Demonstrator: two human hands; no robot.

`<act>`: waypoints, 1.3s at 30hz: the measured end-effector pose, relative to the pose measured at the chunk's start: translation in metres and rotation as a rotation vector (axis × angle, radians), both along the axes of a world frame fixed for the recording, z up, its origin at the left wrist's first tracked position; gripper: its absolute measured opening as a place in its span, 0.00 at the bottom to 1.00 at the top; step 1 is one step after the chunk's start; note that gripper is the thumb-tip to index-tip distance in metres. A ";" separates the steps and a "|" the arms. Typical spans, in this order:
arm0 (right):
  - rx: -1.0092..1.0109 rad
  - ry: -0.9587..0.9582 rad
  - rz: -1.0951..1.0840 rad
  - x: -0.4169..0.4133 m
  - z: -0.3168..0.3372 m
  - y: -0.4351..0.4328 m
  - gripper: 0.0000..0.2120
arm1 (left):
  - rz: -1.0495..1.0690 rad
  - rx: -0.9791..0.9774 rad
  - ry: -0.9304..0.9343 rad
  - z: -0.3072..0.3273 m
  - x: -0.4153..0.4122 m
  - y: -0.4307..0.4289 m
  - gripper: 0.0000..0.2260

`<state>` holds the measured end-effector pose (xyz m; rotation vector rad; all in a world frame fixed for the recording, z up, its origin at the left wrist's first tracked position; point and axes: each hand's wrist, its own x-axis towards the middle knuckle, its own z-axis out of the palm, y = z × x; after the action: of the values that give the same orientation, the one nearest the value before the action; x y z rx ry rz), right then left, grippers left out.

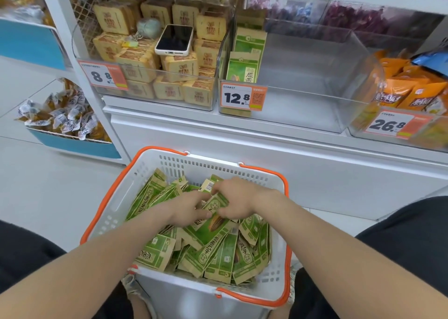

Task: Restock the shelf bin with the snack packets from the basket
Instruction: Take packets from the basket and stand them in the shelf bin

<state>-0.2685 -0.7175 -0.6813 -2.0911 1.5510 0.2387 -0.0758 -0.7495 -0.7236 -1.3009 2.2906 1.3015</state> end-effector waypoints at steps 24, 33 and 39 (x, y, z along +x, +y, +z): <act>-0.409 -0.712 -0.600 -0.027 0.105 -0.024 0.20 | 0.838 0.101 1.010 0.118 -0.049 -0.021 0.12; -0.604 -0.657 -0.649 -0.030 0.169 -0.043 0.14 | 0.762 -0.129 0.997 0.171 -0.066 -0.040 0.17; -0.389 -0.919 -1.019 -0.069 0.202 -0.083 0.13 | 0.489 -0.831 0.638 0.192 -0.074 -0.066 0.07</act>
<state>-0.3373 -0.8000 -0.4794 -1.0400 1.8208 -1.2557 -0.1496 -0.8157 -0.5317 -2.0183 3.3315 0.9795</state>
